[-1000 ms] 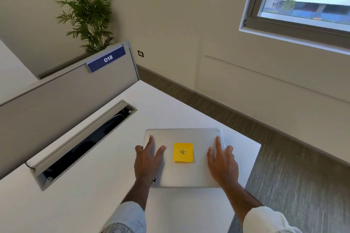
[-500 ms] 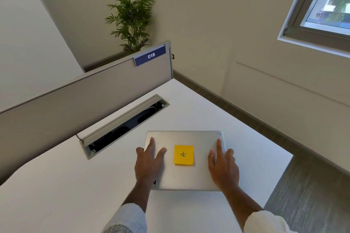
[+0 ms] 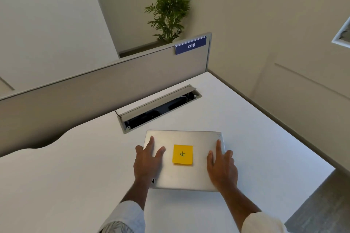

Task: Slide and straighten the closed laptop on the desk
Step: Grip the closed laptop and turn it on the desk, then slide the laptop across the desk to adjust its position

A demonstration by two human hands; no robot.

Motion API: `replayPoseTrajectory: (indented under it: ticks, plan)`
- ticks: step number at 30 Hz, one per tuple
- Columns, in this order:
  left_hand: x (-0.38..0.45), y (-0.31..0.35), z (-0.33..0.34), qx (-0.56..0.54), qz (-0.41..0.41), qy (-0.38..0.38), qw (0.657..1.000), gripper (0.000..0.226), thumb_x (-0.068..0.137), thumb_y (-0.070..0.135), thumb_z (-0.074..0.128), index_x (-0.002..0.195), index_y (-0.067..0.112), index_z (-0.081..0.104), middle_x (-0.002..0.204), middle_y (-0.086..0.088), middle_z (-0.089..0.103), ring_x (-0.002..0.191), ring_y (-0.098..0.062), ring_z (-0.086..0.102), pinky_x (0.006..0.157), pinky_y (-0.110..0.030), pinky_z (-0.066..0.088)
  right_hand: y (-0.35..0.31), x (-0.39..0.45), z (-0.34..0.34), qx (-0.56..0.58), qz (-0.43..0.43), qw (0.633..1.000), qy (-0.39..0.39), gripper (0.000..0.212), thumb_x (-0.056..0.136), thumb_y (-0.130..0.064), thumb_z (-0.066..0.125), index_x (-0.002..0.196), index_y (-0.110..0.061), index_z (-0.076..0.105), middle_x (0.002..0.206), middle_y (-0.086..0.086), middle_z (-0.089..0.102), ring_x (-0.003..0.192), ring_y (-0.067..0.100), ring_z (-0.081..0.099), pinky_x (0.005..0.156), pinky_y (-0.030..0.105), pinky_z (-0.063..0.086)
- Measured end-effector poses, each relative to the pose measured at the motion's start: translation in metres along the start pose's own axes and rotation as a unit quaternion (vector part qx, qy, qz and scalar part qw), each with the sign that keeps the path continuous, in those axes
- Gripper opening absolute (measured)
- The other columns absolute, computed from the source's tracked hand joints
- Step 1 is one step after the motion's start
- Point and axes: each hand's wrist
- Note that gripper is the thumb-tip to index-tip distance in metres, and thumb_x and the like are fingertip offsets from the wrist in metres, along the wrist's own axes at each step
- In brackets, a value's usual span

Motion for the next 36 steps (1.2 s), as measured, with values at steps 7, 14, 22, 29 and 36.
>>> replayPoseTrajectory:
  ticks: [7,14,22,29,36]
  plan:
    - [-0.007,-0.053,-0.026,0.005,-0.037,0.011,0.999,0.075,0.085,0.076,0.045,0.151,0.046,0.027,0.116,0.0,0.039,0.107,-0.028,0.06,0.084,-0.039,0.047,-0.034,-0.027,0.029,-0.011,-0.029,0.999,-0.016,0.063,0.097,-0.058,0.023,0.153,-0.03,0.015,0.112,0.01,0.045,0.089,0.025,0.061,0.061,0.036,0.054]
    - [-0.01,-0.099,-0.051,0.007,-0.057,0.031,0.998,0.076,0.085,0.076,0.047,0.151,0.045,0.028,0.113,0.0,0.039,0.103,-0.025,0.06,0.084,-0.04,0.049,-0.069,-0.051,0.052,-0.008,-0.054,0.998,-0.03,0.062,0.097,-0.057,0.024,0.153,-0.031,0.017,0.11,0.01,0.046,0.088,0.025,0.061,0.062,0.037,0.055]
    - [-0.011,-0.144,-0.06,0.017,-0.068,0.023,0.997,0.075,0.086,0.075,0.047,0.152,0.046,0.025,0.111,0.004,0.035,0.101,-0.023,0.058,0.08,-0.036,0.047,-0.092,-0.076,0.073,0.004,-0.05,0.997,-0.054,0.062,0.098,-0.055,0.027,0.154,-0.03,0.018,0.109,0.009,0.046,0.089,0.025,0.06,0.065,0.039,0.055]
    - [-0.014,-0.164,-0.058,0.052,-0.055,0.018,0.997,0.073,0.091,0.067,0.045,0.155,0.041,0.021,0.117,-0.005,0.04,0.109,-0.028,0.053,0.089,-0.043,0.052,-0.101,-0.088,0.085,0.005,-0.049,0.997,-0.063,0.06,0.098,-0.052,0.029,0.153,-0.029,0.021,0.11,0.01,0.044,0.09,0.026,0.059,0.064,0.039,0.056]
    - [-0.017,-0.167,-0.061,0.108,-0.039,0.029,0.993,0.071,0.094,0.064,0.041,0.155,0.035,0.021,0.12,-0.009,0.042,0.11,-0.03,0.05,0.091,-0.045,0.05,-0.106,-0.094,0.093,-0.021,-0.051,0.997,-0.059,0.059,0.098,-0.048,0.035,0.152,-0.026,0.028,0.104,0.01,0.048,0.088,0.026,0.056,0.059,0.037,0.054]
Point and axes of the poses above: each hand's wrist, its own x-axis towards the middle knuckle, its own z-axis out of the palm, y = z × x
